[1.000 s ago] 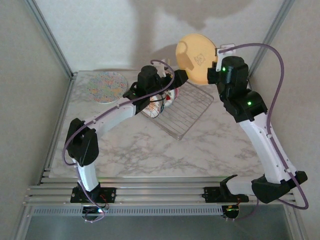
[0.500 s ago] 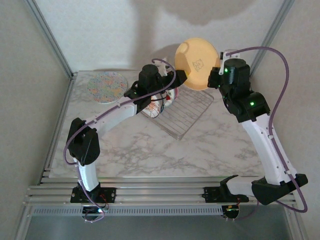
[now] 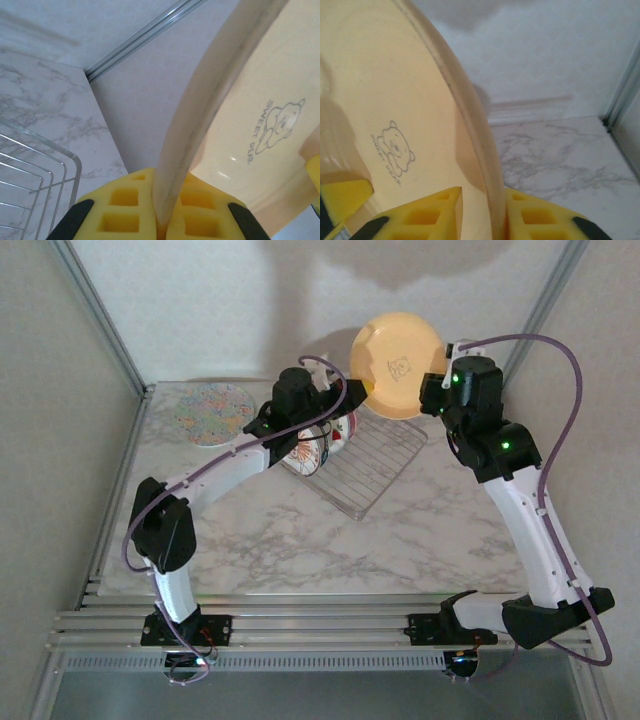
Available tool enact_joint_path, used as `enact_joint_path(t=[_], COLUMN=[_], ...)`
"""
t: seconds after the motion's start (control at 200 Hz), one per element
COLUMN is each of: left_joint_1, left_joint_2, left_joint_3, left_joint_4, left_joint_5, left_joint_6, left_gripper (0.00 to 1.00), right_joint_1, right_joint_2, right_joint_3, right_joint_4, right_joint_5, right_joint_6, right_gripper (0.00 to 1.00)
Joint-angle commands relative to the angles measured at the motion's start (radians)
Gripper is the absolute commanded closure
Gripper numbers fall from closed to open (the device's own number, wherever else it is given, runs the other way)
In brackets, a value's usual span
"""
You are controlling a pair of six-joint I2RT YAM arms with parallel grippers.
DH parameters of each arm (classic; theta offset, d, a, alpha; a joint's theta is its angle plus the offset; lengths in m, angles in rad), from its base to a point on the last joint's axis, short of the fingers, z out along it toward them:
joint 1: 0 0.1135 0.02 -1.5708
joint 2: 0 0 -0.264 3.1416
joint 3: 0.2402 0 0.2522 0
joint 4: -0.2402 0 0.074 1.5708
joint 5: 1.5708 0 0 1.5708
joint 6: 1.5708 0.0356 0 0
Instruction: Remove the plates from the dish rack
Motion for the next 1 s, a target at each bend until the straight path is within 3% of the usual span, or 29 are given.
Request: enact_joint_path(t=[0.0, 0.115, 0.265, 0.501, 0.696, 0.991], left_joint_1=[0.019, 0.043, 0.088, 0.207, 0.368, 0.572], left_joint_2=[-0.056, -0.102, -0.177, -0.374, -0.573, -0.829], left_joint_3=[-0.039, -0.073, -0.124, -0.297, -0.518, -0.786], left_joint_4=[0.001, -0.010, -0.065, -0.142, -0.211, -0.453], left_joint_5=[-0.013, -0.016, -0.020, -0.045, -0.033, -0.122], left_joint_6=[-0.030, -0.054, -0.063, -0.109, -0.174, -0.229], left_gripper=[1.00, 1.00, 1.00, 1.00, 1.00, 1.00], right_joint_1=[0.015, 0.016, 0.032, 0.100, 0.186, 0.278], right_joint_2=[0.002, 0.000, 0.002, 0.029, 0.043, 0.045], right_joint_3=[0.014, 0.024, 0.040, 0.044, 0.005, -0.055], right_joint_4=[0.042, 0.058, 0.108, 0.194, 0.245, 0.261], right_joint_5=[-0.097, -0.127, -0.203, -0.369, -0.487, -0.546], right_joint_6=[-0.001, -0.039, -0.123, -0.229, -0.351, -0.467], right_gripper=[0.59, 0.42, 0.31, 0.25, 0.22, 0.18])
